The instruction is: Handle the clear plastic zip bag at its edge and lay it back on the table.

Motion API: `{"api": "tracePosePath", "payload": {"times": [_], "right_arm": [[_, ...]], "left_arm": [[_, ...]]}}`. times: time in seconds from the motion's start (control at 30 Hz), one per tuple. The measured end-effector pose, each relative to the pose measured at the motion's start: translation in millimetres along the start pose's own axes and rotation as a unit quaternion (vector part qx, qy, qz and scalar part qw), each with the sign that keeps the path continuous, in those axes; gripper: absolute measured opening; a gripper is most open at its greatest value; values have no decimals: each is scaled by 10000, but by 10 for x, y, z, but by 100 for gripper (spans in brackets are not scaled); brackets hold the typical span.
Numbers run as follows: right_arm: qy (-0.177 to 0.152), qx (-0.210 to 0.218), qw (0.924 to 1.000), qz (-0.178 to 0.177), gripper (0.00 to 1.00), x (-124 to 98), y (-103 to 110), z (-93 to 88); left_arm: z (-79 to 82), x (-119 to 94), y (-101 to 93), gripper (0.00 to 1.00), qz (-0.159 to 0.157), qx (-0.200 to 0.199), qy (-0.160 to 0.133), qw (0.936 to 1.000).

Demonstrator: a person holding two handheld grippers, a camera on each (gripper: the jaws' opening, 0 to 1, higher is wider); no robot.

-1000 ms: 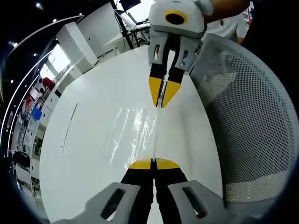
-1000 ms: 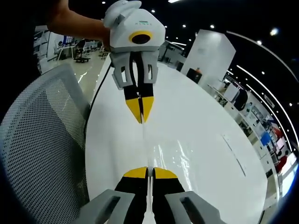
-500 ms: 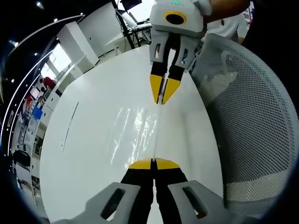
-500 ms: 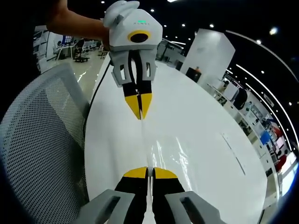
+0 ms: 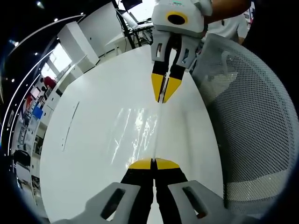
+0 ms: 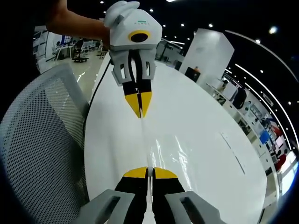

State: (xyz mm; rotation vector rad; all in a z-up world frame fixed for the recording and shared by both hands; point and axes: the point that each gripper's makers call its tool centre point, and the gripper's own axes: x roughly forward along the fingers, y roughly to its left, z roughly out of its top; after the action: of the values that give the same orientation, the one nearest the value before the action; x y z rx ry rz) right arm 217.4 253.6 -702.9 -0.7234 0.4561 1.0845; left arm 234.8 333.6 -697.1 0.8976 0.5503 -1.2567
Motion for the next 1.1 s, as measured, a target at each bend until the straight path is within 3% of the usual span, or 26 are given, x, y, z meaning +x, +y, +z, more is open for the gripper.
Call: {"api": "tracePosePath", "payload": {"times": [1.1], "right_arm": [[31,19,10000,-33,0,-21,-8,-37]], "left_arm": [[-39,-28,11,0,20,-41,11,10000]]}}
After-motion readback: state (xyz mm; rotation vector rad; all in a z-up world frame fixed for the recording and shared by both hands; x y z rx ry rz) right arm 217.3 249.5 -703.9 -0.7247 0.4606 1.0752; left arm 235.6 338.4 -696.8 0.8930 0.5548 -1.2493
